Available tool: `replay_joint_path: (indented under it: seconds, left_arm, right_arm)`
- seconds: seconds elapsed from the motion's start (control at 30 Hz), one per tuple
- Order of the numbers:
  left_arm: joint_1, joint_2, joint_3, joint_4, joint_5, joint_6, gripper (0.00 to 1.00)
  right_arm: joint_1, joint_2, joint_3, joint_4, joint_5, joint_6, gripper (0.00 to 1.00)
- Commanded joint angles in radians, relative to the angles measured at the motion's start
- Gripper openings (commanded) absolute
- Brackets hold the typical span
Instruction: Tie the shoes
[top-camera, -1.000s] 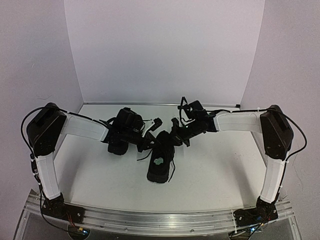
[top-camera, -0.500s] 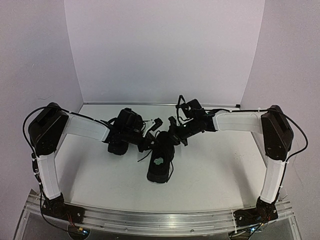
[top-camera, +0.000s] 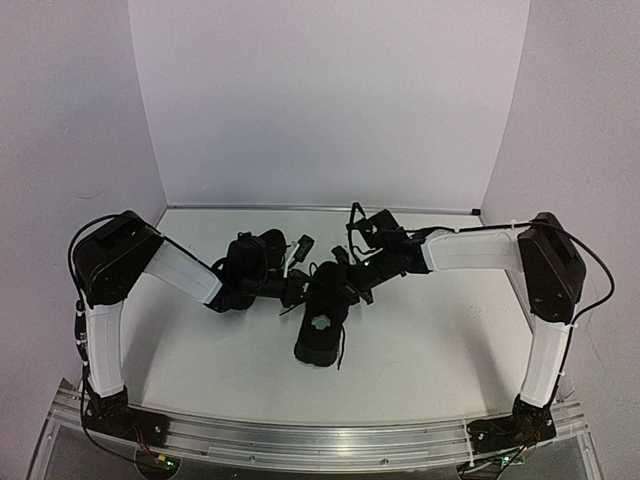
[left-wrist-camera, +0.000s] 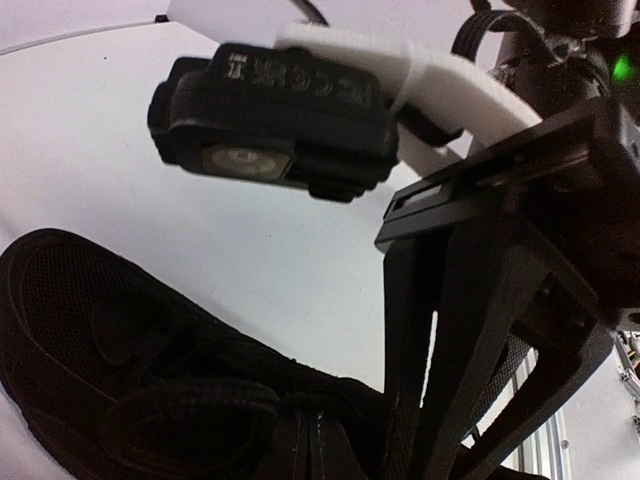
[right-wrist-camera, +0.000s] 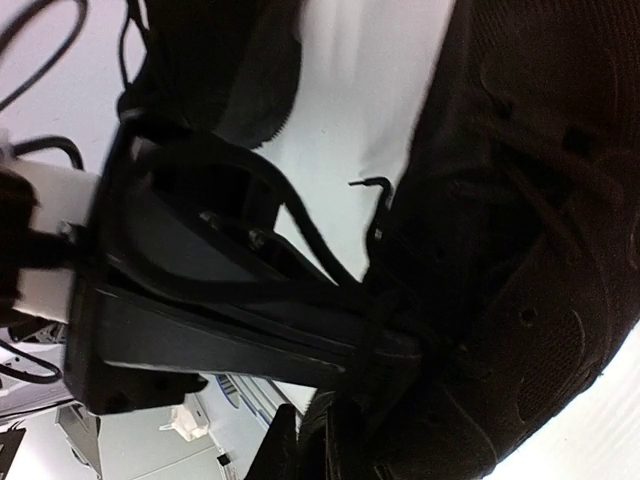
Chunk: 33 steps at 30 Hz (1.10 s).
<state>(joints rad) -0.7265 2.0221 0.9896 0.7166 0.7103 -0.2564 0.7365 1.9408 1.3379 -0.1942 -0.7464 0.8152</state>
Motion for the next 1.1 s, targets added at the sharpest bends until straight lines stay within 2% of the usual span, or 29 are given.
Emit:
replay_joint_path:
  seconds: [0.0,0.43,0.63,1.07]
  left_arm:
    - [-0.002,0.037,-0.003,0.229,0.033,-0.117,0.0]
    - [-0.001,0.035,-0.076,0.287,0.029,-0.114,0.0]
    - [0.001,0.03,-0.085,0.282,0.041,-0.097,0.0]
    - [0.001,0.023,-0.095,0.291,0.046,-0.086,0.0]
  right_arm:
    - [0.007,-0.053,-0.026,0.013,0.002,0.006,0.14]
    - [-0.033,-0.187,-0.046,-0.01,0.049,0.01,0.35]
    - [-0.074,-0.218,-0.082,-0.016,0.109,0.027,0.34]
    - [-0.055,-0.107,-0.042,-0.021,0.104,0.02,0.26]
